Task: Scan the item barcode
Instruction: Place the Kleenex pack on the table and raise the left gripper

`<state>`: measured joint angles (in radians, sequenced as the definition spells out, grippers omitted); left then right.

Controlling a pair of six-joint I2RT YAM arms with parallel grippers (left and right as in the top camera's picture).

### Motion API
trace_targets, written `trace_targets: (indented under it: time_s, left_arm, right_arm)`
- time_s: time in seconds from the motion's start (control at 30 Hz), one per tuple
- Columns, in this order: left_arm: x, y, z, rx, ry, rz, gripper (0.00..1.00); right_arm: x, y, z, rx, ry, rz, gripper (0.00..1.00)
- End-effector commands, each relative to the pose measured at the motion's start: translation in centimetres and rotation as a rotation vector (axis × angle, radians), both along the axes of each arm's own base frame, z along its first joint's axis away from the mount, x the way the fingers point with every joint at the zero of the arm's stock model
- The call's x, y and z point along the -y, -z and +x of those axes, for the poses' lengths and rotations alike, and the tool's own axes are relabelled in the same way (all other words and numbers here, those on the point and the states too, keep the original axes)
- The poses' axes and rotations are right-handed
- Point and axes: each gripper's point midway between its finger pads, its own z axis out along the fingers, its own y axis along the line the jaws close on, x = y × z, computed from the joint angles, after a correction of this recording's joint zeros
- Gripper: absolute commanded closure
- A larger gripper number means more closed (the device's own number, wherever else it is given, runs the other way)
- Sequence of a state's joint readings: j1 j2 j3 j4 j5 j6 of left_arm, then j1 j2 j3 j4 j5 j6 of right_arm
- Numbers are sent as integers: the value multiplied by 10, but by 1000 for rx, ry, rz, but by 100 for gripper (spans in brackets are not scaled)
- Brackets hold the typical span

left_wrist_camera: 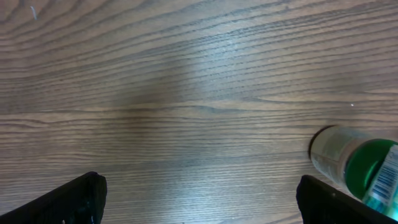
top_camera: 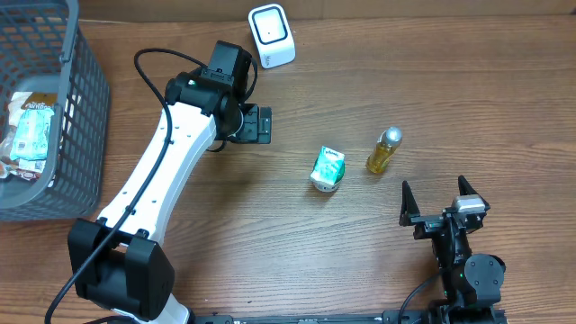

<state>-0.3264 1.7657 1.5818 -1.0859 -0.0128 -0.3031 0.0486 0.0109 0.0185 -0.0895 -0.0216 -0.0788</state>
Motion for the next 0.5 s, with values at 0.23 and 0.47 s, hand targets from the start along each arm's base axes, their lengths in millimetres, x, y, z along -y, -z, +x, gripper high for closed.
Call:
trace_targets:
  time_s: [0.23,0.47]
  left_arm:
    - [-4,-4,3,23,31,30,0]
    - [-7,-4,5,33,45,54,0]
  right_arm:
    - [-2,2,0,4,-7,-1,0]
    - [-2,2,0,4,-7,-1,0]
